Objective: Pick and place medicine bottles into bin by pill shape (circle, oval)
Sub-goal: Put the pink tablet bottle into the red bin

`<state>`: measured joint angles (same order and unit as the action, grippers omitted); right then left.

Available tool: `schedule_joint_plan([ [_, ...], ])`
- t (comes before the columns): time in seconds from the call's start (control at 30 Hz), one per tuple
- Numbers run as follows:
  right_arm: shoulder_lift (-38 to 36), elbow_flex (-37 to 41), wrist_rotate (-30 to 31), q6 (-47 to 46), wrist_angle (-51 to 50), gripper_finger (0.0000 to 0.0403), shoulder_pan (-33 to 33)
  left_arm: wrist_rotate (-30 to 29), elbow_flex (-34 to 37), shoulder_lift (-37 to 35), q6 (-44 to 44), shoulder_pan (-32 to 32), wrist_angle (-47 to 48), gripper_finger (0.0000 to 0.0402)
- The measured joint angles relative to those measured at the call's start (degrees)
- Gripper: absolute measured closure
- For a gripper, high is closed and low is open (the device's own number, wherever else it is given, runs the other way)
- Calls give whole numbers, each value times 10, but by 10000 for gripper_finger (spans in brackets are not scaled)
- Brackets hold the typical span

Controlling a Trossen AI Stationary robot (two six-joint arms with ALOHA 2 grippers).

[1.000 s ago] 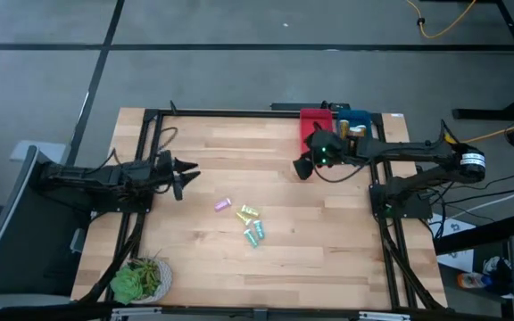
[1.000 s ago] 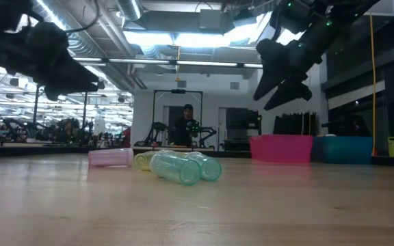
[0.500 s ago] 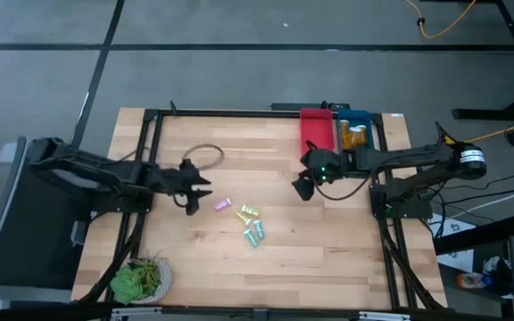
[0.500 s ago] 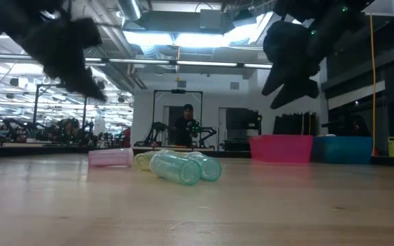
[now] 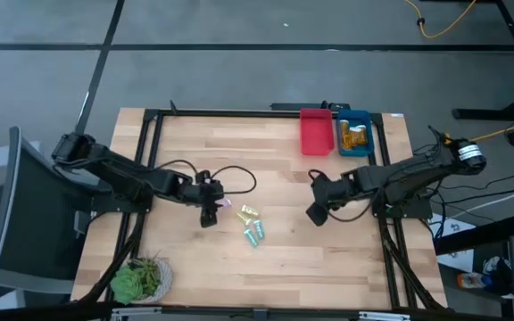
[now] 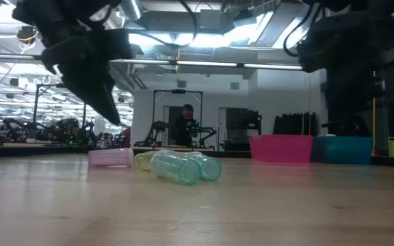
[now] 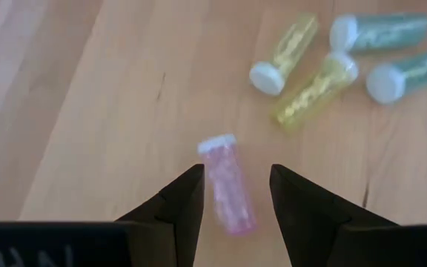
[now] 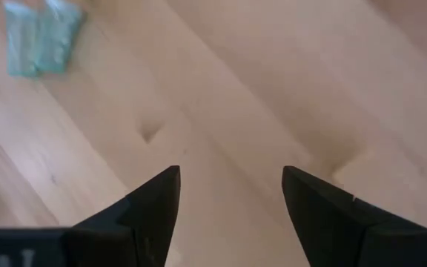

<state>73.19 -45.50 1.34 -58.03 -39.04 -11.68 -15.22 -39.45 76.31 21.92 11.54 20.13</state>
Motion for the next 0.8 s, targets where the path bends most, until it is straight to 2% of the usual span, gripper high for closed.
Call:
schedule_joint_plan([
  [0.17, 0, 0, 0, -50, -17, 164, -45, 25, -13, 60, 0, 0, 1, 252],
  [0.4, 0, 0, 5, -93, -16, 164, -84, 18, -15, 109, 27, 0, -3, 252],
  [0.8, 0, 0, 39, -92, -12, 164, -111, 8, -17, 150, 62, 0, -11, 257],
])
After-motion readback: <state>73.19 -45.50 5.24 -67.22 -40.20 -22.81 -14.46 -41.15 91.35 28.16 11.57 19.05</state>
